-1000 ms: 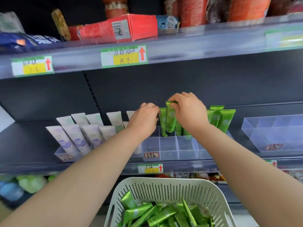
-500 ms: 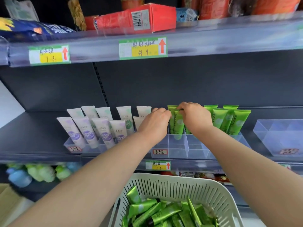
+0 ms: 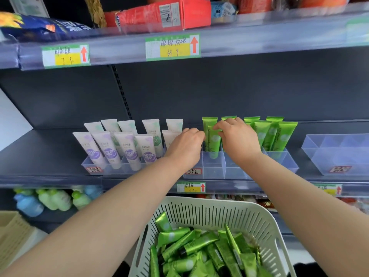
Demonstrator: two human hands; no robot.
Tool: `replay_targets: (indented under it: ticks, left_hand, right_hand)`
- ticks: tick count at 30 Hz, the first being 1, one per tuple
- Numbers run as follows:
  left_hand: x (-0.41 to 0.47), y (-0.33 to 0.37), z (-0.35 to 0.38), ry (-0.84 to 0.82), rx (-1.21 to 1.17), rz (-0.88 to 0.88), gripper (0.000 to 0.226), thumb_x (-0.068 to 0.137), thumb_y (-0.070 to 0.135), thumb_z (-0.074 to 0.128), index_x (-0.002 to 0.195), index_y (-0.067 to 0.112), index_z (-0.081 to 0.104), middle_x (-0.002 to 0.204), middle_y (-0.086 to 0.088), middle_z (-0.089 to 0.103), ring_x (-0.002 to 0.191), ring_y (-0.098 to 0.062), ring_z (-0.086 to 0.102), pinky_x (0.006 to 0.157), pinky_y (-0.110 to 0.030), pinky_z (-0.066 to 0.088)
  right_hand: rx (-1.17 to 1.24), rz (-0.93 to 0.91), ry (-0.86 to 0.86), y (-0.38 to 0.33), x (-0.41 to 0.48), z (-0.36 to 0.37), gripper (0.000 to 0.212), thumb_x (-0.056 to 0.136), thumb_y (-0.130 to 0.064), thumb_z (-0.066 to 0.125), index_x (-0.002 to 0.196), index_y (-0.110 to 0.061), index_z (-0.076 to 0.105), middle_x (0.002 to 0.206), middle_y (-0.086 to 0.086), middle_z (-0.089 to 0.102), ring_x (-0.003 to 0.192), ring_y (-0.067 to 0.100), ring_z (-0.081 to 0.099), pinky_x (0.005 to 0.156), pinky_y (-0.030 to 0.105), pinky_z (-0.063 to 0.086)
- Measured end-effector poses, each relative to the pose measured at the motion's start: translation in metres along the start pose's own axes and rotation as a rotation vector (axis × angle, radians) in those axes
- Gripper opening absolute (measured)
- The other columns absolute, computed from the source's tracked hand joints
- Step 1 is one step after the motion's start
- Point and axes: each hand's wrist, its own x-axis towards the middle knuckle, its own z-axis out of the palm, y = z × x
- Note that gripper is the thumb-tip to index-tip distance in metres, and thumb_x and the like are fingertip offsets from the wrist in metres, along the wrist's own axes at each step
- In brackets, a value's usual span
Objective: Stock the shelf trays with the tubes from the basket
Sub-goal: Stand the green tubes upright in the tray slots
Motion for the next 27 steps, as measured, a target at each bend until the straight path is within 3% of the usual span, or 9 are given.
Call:
replay_targets:
  ticks: [5,10,19,23,27]
  left_hand:
    - [-0.028,0.005,0.007,-0.038,-0.006,-0.005,0.030,0.090,0.001,0.057,0.118,0.012,0.060,0.122,-0.004,0.057,0.114,-0.023,0.049,0.089,-0.042,0.047]
    - [-0.067,0.008,0.026,-0.129,-0.023,0.010,0.026,0.096,0.014,0.053,0.120,0.013,0.060,0.125,-0.004,0.057,0.119,-0.024,0.048,0.094,-0.041,0.044]
    - [-0.144,0.016,0.101,-0.340,-0.115,-0.092,0.026,0.097,0.016,0.052,0.122,0.015,0.060,0.125,-0.001,0.056,0.119,-0.019,0.048,0.096,-0.035,0.043]
    - [-0.169,0.019,0.135,-0.400,-0.165,-0.147,0.024,0.095,0.016,0.057,0.119,0.015,0.062,0.119,0.001,0.060,0.114,-0.016,0.052,0.098,-0.030,0.045]
    - [-0.188,0.022,0.162,-0.459,-0.210,-0.198,0.028,0.096,0.012,0.056,0.123,0.015,0.061,0.124,0.000,0.059,0.115,-0.013,0.054,0.101,-0.027,0.046]
  right_hand:
    - [-0.015,-0.034,0.020,-0.002,-0.040,0.001,0.023,0.076,-0.001,0.071,0.094,-0.016,0.071,0.084,0.005,0.067,0.077,0.032,0.058,0.054,0.033,0.041]
    - [-0.027,-0.023,-0.109,-0.011,-0.097,0.011,0.032,0.072,0.000,0.074,0.098,-0.018,0.071,0.087,0.003,0.067,0.082,0.031,0.060,0.060,0.035,0.043]
    - [-0.042,0.128,-0.556,-0.003,-0.194,0.045,0.034,0.091,-0.013,0.050,0.119,-0.029,0.059,0.117,-0.004,0.060,0.110,0.023,0.051,0.082,0.036,0.042]
    - [-0.066,0.242,-0.770,0.005,-0.221,0.052,0.043,0.087,-0.004,0.048,0.123,-0.026,0.055,0.121,-0.002,0.057,0.116,0.021,0.048,0.087,0.036,0.043]
    - [-0.011,0.325,-0.864,0.009,-0.237,0.061,0.049,0.087,0.003,0.046,0.125,-0.026,0.056,0.125,-0.002,0.057,0.116,0.019,0.050,0.083,0.033,0.047]
